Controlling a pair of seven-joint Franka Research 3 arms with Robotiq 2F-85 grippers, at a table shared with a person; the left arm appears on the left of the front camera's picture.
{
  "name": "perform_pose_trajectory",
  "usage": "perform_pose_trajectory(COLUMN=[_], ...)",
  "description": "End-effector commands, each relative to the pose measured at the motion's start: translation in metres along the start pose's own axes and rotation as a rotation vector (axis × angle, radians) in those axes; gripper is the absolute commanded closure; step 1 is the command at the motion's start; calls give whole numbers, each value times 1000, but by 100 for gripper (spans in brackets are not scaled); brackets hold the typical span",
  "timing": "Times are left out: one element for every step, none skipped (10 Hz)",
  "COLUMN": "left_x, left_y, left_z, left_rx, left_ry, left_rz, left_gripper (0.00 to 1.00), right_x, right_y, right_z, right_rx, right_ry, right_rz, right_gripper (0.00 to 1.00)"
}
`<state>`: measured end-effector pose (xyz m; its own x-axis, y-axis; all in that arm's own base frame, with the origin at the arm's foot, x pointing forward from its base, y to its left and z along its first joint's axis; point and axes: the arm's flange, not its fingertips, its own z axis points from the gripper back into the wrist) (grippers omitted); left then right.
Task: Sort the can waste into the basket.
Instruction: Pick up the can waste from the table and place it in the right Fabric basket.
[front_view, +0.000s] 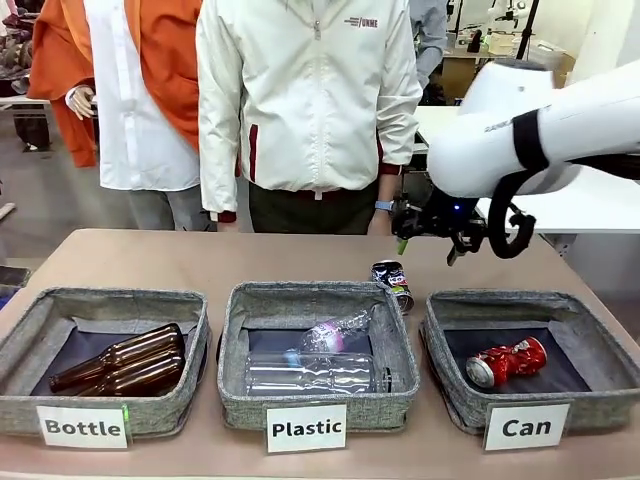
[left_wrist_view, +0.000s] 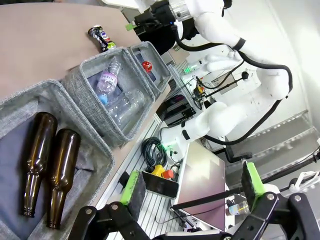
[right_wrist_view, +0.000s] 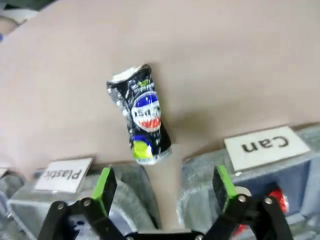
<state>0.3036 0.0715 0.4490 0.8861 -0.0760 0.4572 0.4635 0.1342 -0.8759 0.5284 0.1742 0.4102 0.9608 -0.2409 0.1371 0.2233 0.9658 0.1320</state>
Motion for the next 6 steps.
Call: perform_pose_trajectory(left_x=[1,1,1,1,1,1], left_y=[-5,-5,-5,-5,-5,-5], left_z=[1,1,1,1,1,1], left_rx=[-17,-17,-17,-17,-17,-17], left_ry=[-11,-11,-11,-11,-11,-11], left_rz=[9,9,9,9,9,9], left_gripper=[0,0,0,0,0,0], right_x=[26,26,11,11,11,21], right_y=[31,31,12,12,12,20], right_z=[-2,-3,-6,-6,-6,-10], right_rx=[-2,38,-7,-7,-7,-1], right_ry=[-29,-8,-8,-8,-8,-10], right_rz=[-19,-30,6,6,6,5], right_gripper=[0,0,0,0,0,0])
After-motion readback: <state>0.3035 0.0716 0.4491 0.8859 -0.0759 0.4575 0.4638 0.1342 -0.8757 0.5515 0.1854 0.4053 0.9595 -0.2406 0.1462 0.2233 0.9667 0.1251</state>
